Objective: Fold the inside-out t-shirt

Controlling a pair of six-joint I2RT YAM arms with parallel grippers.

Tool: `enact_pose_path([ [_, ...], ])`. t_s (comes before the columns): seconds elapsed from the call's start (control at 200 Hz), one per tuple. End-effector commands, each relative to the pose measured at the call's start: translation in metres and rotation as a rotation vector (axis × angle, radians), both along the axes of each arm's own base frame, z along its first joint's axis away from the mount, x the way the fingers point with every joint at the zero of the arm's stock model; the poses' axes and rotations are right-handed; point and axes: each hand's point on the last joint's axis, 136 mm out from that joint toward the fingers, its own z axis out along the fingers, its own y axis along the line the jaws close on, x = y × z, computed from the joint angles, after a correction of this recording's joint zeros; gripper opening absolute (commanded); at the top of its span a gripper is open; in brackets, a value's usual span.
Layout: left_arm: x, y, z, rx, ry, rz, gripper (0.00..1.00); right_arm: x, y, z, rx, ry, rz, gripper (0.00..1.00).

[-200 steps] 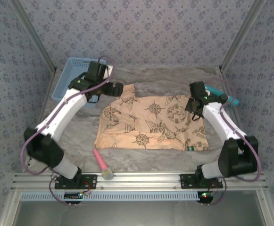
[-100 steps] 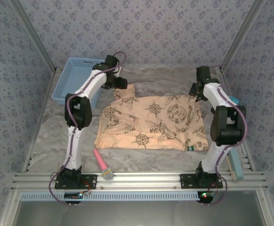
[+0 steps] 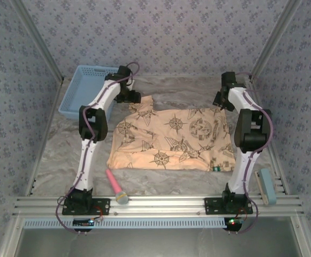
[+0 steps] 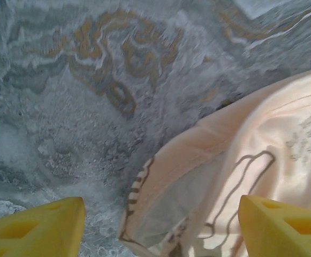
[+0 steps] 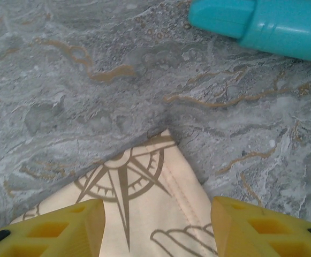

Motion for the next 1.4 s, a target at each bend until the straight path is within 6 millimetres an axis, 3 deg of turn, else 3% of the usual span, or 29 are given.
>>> enact_pose_path([
  [0.0, -0.015, -0.020, -0.007, -0.084, 0.067, -0.046, 0.73, -0.001, -0.011, -0.012, 0.019, 0.051, -0.052, 0.57],
  [0.125, -0.016, -0.030, -0.014, -0.129, 0.087, -0.076, 0.63, 0.006, -0.017, -0.026, 0.040, 0.072, -0.082, 0.57],
  [0.265, -0.014, -0.034, -0.012, -0.142, 0.069, -0.128, 0.41, 0.014, -0.013, -0.038, 0.096, 0.085, -0.072, 0.56],
  [0.425, -0.013, -0.034, -0.004, -0.121, 0.036, -0.204, 0.31, 0.015, -0.011, -0.046, 0.107, 0.107, -0.049, 0.53],
  [0.58, -0.015, -0.035, 0.001, -0.105, 0.011, -0.285, 0.00, 0.018, -0.012, -0.063, 0.199, 0.126, -0.030, 0.26],
  [0.67, -0.012, -0.032, 0.007, -0.076, -0.023, -0.320, 0.00, 0.019, -0.012, -0.066, 0.222, 0.124, -0.013, 0.11],
  [0.835, 0.004, -0.020, 0.051, 0.010, -0.163, -0.330, 0.00, 0.028, -0.006, -0.047, 0.216, 0.064, 0.086, 0.00],
  [0.964, 0.014, -0.018, 0.090, 0.090, -0.299, -0.392, 0.00, 0.036, -0.004, -0.027, 0.188, -0.014, 0.177, 0.00],
  [1.129, 0.012, -0.020, 0.125, 0.171, -0.394, -0.477, 0.00, 0.042, 0.001, 0.001, 0.129, -0.104, 0.268, 0.00],
  [1.254, 0.007, -0.018, 0.137, 0.195, -0.409, -0.500, 0.00, 0.038, 0.003, 0.012, 0.113, -0.141, 0.285, 0.00],
  [1.399, -0.006, -0.016, 0.138, 0.292, -0.407, -0.584, 0.00, 0.031, 0.009, 0.017, 0.109, -0.182, 0.302, 0.00],
])
